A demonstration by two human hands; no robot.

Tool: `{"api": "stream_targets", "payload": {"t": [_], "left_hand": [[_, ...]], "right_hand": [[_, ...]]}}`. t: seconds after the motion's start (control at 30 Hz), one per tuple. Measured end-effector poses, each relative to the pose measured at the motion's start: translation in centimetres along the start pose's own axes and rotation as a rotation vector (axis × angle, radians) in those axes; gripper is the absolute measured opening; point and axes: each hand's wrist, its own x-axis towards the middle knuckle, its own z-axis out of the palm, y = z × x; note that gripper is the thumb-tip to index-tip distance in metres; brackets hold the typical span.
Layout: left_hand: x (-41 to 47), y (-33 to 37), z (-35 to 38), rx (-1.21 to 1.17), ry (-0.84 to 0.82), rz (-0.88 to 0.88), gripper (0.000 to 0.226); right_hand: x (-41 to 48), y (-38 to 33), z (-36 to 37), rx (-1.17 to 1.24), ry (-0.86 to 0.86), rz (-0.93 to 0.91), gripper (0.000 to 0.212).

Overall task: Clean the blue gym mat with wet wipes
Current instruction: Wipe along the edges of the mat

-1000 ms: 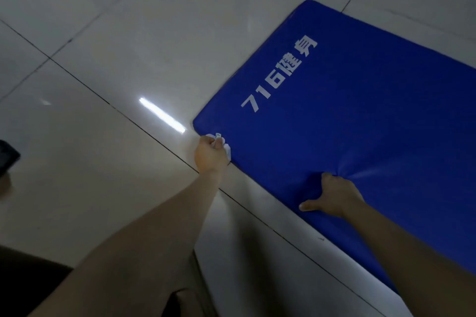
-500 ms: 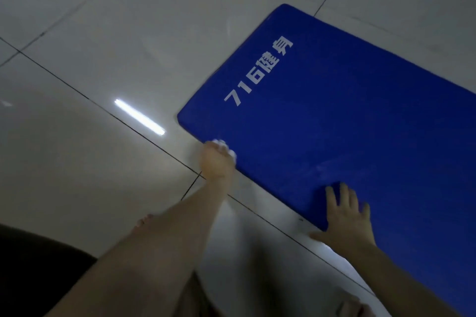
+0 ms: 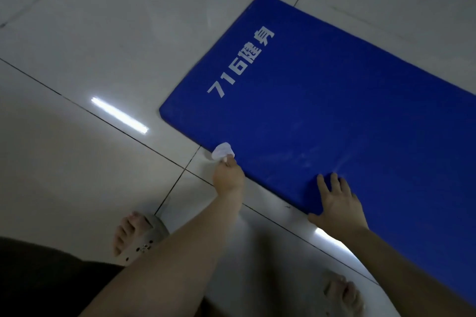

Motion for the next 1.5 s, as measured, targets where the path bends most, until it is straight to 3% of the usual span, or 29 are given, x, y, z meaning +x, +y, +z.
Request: {"api": "stream_targets", "payload": {"t": [0.1, 0.2, 0.3, 0.37, 0.43, 0.5, 0.6, 0.7, 0.83, 0.97, 1.13, 1.3, 1.5], "left_hand": [[0.9, 0.4, -0.5, -0.04, -0.065, -0.052, 0.045], [1.2, 1.1, -0.9, -0.244, -0.09, -0.19, 0.038], [1.5, 2.2, -2.0, -0.296, -0.224, -0.282, 0.041], [2.2, 4.1, -2.4, -0.235, -0.284, -0.257, 0.045], [2.3, 7.0, -2.3, -0.223, -0.235, -0.141, 0.041], [2.3, 9.2, -2.0, -0.284, -0.17, 0.014, 0.032], [1.9, 10.0, -3.2, -0.33, -0.102, 0.186, 0.023], [3.0, 8.3, -5.7, -0.285, 0.015, 0.216, 0.026], [6.6, 5.5, -10.7, -0.356, 0.171, 0.126, 0.025], [10.8, 4.4, -15.2, -0.494, 0.155, -0.003, 0.03], [12.7, 3.8, -15.8, -0.313, 0.051, -0.197, 0.027], [12.6, 3.1, -14.9, -0.388, 0.205, 0.062, 0.055], [13.8, 2.2, -14.4, -0.212, 0.265, 0.097, 0.048]], "right_hand": [[-0.4, 0.0, -0.5, 0.009, -0.006, -0.022, 0.102], [-1.0, -0.5, -1.0, 0.007, -0.013, -0.065, 0.087], [-1.1, 0.2, -2.4, 0.048, -0.006, -0.129, 0.071], [-1.0, 1.0, -3.7, 0.145, 0.053, -0.138, 0.064], [-1.2, 1.8, -4.5, 0.269, 0.167, -0.114, 0.062], [-1.7, 2.2, -4.4, 0.321, 0.232, -0.026, 0.071], [-1.8, 2.7, -3.6, 0.254, 0.084, 0.18, 0.108], [-0.9, 1.0, -3.9, 0.22, -0.027, 0.172, 0.128], [0.4, -5.4, -4.1, 0.178, -0.004, 0.022, 0.124], [1.6, -9.4, -4.2, 0.185, 0.026, -0.147, 0.114], [2.1, -7.8, -4.4, 0.104, -0.057, 0.032, 0.126], [2.5, -7.8, -4.9, 0.125, -0.129, 0.088, 0.127], [3.2, -7.3, -4.7, 0.073, -0.141, 0.074, 0.134]]}}
